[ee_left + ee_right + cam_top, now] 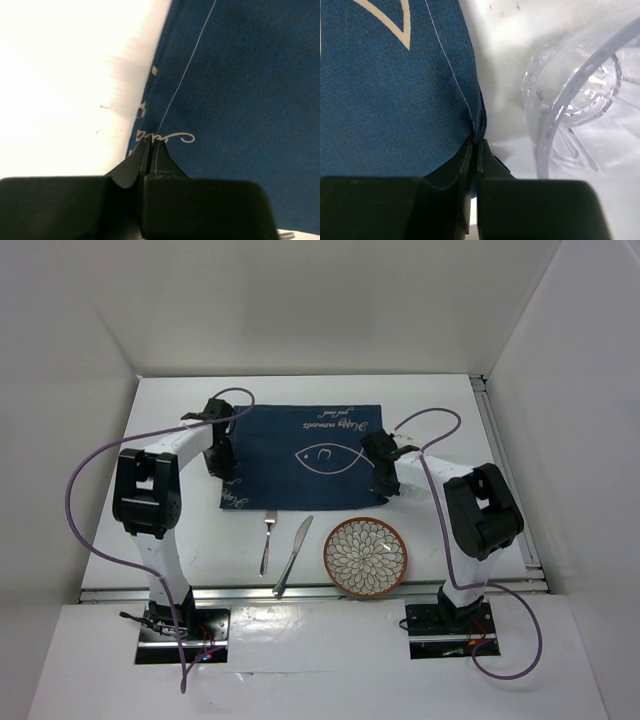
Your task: Set the dinner table for one person
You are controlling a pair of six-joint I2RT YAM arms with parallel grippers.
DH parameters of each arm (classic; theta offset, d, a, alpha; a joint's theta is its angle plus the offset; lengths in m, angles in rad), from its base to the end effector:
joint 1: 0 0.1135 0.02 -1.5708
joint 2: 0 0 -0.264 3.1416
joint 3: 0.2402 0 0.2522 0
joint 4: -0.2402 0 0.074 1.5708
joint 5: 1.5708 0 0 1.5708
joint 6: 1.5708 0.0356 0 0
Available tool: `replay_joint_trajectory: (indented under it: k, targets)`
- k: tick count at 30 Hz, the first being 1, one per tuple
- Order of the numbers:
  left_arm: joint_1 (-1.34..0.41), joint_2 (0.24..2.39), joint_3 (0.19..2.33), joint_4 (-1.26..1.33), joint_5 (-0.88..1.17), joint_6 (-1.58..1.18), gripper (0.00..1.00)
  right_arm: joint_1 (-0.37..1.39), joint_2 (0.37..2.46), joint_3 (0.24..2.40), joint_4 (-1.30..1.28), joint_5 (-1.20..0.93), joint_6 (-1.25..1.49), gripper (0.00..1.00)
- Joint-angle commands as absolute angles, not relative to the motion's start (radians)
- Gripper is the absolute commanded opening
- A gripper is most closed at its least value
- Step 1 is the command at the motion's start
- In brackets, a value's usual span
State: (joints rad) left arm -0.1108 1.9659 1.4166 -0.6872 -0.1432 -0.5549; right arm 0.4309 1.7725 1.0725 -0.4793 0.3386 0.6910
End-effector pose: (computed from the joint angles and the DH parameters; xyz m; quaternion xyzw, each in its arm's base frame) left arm 0.3958 -0.0389 0.1773 -0.2282 0.9568 0.0124 0.1799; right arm 0.3138 0.1312 0.1608 0.1579 0.9545 -0.0380 0.2503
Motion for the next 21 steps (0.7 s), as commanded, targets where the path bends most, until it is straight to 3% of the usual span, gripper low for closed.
replay_joint_trajectory:
  k: [1, 3, 9, 10, 11, 13, 15, 19, 21]
  targets:
    - [-0.121, 1.882, 1.485, -0.739, -0.181, -0.555, 0.0, 0.419, 1.707, 1.081, -0.544, 0.374, 0.703, 0.09]
    - [-0.121, 1.859, 1.509, -0.749, -0.192, -0.535, 0.06, 0.419, 1.687, 1.101, -0.545, 0.348, 0.703, 0.12]
    - [-0.132, 1.824, 1.606, -0.805, -0.181, -0.526, 0.06, 0.428, 1.631, 1.181, -0.584, 0.348, 0.693, 0.24]
    - [-0.132, 1.812, 1.606, -0.817, -0.181, -0.526, 0.06, 0.428, 1.622, 1.198, -0.584, 0.348, 0.681, 0.29]
    - [-0.141, 1.798, 1.617, -0.827, -0.181, -0.526, 0.06, 0.428, 1.605, 1.218, -0.598, 0.348, 0.669, 0.42]
    - [-0.153, 1.746, 1.626, -0.827, -0.17, -0.526, 0.06, 0.437, 1.576, 1.279, -0.614, 0.348, 0.657, 0.49]
    - [-0.167, 1.704, 1.617, -0.827, -0.161, -0.517, 0.08, 0.437, 1.551, 1.327, -0.626, 0.348, 0.643, 0.65]
    - [-0.212, 1.597, 1.556, -0.818, -0.161, -0.506, 0.14, 0.446, 1.471, 1.339, -0.647, 0.382, 0.611, 0.81]
    - [-0.212, 1.551, 1.52, -0.818, -0.143, -0.506, 0.15, 0.416, 1.445, 1.324, -0.682, 0.426, 0.6, 0.82]
